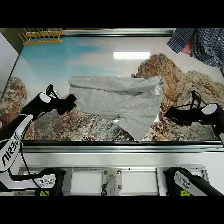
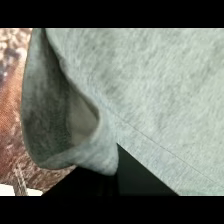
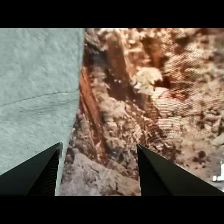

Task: Fold the clothes and pants, and hang the long-sleeved shirts on hangers.

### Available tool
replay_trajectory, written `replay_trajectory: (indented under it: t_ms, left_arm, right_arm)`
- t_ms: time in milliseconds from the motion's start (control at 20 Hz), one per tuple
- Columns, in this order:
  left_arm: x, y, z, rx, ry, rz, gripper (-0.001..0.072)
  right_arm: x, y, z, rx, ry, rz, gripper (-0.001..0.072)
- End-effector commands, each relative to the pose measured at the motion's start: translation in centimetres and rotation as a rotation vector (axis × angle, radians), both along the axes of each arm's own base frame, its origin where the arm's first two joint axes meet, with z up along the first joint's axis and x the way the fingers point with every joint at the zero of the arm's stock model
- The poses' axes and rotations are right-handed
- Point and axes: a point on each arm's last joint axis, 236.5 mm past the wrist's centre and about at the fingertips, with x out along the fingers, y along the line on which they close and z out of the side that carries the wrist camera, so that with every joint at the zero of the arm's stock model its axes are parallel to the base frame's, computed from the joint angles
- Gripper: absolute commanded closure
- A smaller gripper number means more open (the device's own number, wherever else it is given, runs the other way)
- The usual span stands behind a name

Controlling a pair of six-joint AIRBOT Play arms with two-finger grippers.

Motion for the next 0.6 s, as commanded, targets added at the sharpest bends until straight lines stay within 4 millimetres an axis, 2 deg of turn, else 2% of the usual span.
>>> replay_trajectory:
  t_ms: [0,150,300,500,550]
  left_arm:
    - [0.1,0.0,1.0,0.014,-0.032,-0.041,0.0701]
    - [0.0,-0.1,1.0,0.013,-0.029,-0.042,0.0701]
    - [0.1,0.0,1.0,0.014,-0.032,-0.04,0.0701]
    - [0.1,0.0,1.0,0.014,-0.032,-0.04,0.0701]
    - [0.1,0.0,1.0,0.014,-0.032,-0.04,0.0701]
  right_arm:
    - [1.7,1.6,-3.7,0.134,-0.008,-0.041,0.0208]
    - [3.9,4.2,-4.8,0.269,-0.064,-0.042,0.0209]
    - [3.9,6.4,-5.6,0.291,-0.06,0.019,0.0208]
    - [4.1,8.4,-5.3,0.269,-0.085,0.127,0.0214]
    - [4.1,8.6,-5.2,0.262,-0.088,0.141,0.0349]
